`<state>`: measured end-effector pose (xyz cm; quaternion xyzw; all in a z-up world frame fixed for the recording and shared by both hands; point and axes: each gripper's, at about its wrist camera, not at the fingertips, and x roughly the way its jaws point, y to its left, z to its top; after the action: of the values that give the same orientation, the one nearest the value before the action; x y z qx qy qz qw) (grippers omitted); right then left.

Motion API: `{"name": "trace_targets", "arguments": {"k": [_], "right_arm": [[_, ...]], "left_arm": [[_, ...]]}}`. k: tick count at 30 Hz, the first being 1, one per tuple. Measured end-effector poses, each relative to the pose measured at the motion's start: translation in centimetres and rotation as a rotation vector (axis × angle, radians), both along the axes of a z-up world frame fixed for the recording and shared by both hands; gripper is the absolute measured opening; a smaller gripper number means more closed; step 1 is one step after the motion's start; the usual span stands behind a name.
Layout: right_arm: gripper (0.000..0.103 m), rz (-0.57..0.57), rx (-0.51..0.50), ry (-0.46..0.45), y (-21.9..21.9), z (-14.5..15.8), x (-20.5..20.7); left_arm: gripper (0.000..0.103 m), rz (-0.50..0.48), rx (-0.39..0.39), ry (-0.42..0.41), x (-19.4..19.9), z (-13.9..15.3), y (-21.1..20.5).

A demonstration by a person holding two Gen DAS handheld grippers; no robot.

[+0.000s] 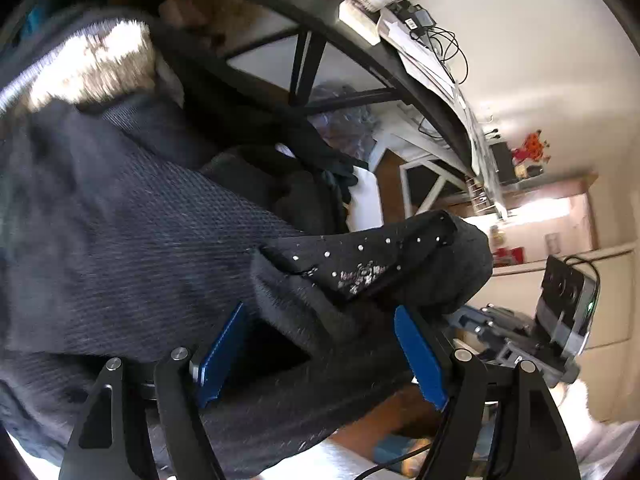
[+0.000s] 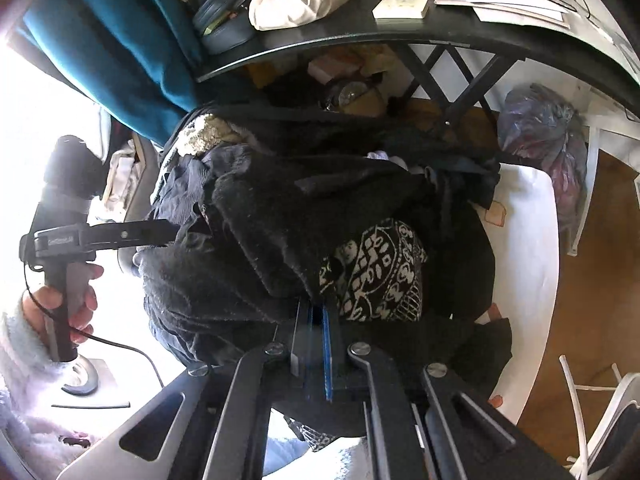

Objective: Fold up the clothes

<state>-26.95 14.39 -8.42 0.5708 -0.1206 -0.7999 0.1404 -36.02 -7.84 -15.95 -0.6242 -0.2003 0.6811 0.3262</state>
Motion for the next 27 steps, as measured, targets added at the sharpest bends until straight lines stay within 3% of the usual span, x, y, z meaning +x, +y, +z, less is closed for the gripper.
{"name": "trace_targets", "arguments": {"k": [4,6,7,8,12,16,18,22,27], "right_arm": [[0.009,-0.008,-0.069,0.010,0.5,0.5,-0.5],[0.029,-0.023,-0.108,0.033,0.8,1.2,-0.7],[0.048,-0.027,-0.122,0.053,0.7,1.7,-0.9],[0.053,-0.031,-0.134,0.076,0.7,2.2,-1.0],[0.053,-0.020,-0.161,0.112,0.0,3.4,-2.3],[0.053,-0.032,-0.125,0.071,-0.5,1.9,-4.7],[0.053,-0.064,-0.156,0.030,0.0,0.3,-5.9],[0.053,-0.166,-0.304,-0.082,1.3,-3.1,-7.6],[0.053,-0.131,-0.325,-0.080,0.1,-2.7,-8.4]], "left_arm": [[0.073,0.007,-0.022,0.004,0.1,-0.3,0.7],[0.064,0.004,-0.034,0.011,0.3,-0.3,1.0],[0.057,0.000,-0.033,0.010,0.4,-0.2,1.0],[0.055,-0.003,-0.031,0.010,0.4,-0.1,1.0],[0.043,-0.003,-0.005,0.009,0.4,0.1,0.4],[0.034,-0.001,0.023,0.006,0.5,0.4,-0.3],[0.032,-0.004,0.018,0.010,0.8,0.4,-0.5],[0.017,-0.016,0.010,0.017,1.5,0.6,-0.4],[0.009,-0.024,0.006,0.063,2.3,1.9,-0.3]]}}
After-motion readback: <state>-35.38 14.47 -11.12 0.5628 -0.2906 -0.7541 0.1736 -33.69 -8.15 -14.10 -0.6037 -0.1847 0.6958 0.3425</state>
